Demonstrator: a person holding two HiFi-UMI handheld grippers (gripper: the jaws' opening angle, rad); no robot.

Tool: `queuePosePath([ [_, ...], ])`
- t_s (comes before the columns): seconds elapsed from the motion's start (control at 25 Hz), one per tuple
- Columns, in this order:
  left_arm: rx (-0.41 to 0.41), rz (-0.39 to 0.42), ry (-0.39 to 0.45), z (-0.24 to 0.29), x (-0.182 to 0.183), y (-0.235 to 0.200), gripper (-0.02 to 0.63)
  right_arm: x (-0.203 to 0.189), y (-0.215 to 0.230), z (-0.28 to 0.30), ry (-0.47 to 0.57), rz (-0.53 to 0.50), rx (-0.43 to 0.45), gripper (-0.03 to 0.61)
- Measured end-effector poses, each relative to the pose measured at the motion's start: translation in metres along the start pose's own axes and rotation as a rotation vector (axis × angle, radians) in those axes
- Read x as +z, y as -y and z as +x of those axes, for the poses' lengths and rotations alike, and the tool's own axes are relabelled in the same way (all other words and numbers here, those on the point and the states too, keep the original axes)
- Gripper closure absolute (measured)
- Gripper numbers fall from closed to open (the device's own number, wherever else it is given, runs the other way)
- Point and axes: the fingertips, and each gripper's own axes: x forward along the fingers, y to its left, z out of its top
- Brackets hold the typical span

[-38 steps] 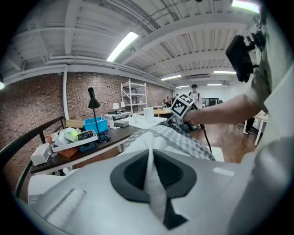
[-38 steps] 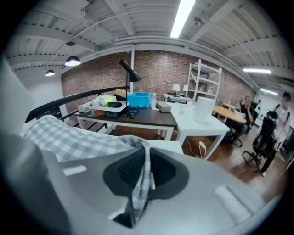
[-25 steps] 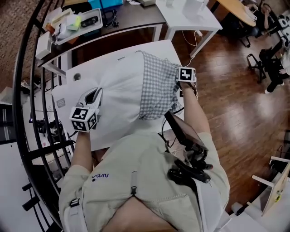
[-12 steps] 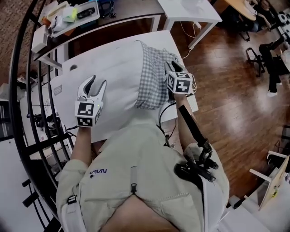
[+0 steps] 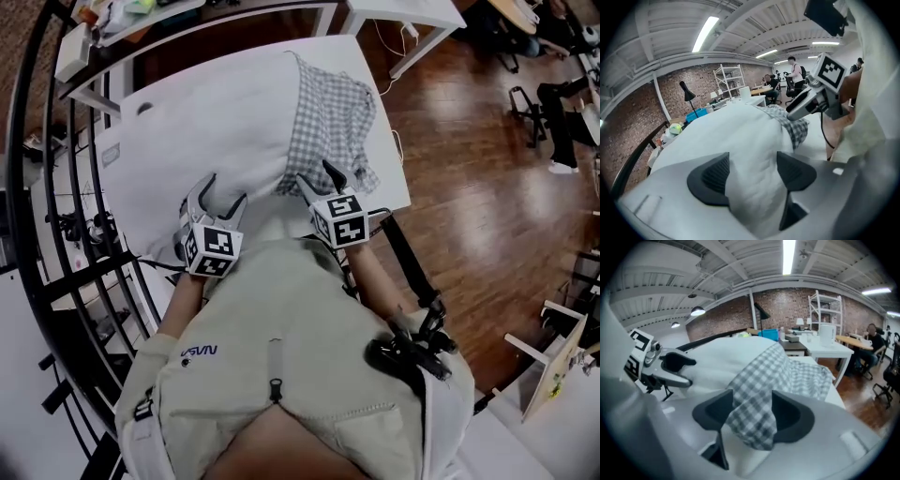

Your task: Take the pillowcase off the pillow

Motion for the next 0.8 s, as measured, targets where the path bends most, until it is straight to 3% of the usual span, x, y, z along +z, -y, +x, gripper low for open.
queuePosePath([
  [0.08,0.03,0.045,-0.01,0.011,-0.009,-0.002,0.333,-0.023,-0.018,0.01,-0.069,-0.049,0.023,0.311],
  [0.16,0.054,0.066,0.011,0.014,-0.007,-0.009,0.453,-0.04,-0.025,0.022,-0.111,-0.106,-0.012,0.315],
  [0.2,0.059,0.065,0.034,0.013,-0.001,-0.013,0.511,-0.042,-0.023,0.025,-0.117,-0.137,-0.048,0.336],
  [0.28,0.068,0.058,0.097,0.004,0.016,-0.02,0.587,-0.033,-0.014,0.022,-0.089,-0.174,-0.12,0.455],
  [0.36,0.087,0.041,0.159,-0.007,0.035,-0.032,0.594,-0.013,-0.004,0.013,-0.029,-0.179,-0.17,0.512],
  [0.56,0.161,0.011,0.291,-0.039,0.091,-0.082,0.597,0.031,0.039,-0.018,0.089,-0.146,-0.294,0.568],
  [0.68,0.164,-0.014,0.334,-0.052,0.108,-0.095,0.597,0.036,0.078,-0.032,0.099,-0.095,-0.387,0.569],
  [0.8,0.156,-0.069,0.365,-0.064,0.115,-0.099,0.598,0.016,0.13,-0.042,0.047,-0.014,-0.502,0.571],
])
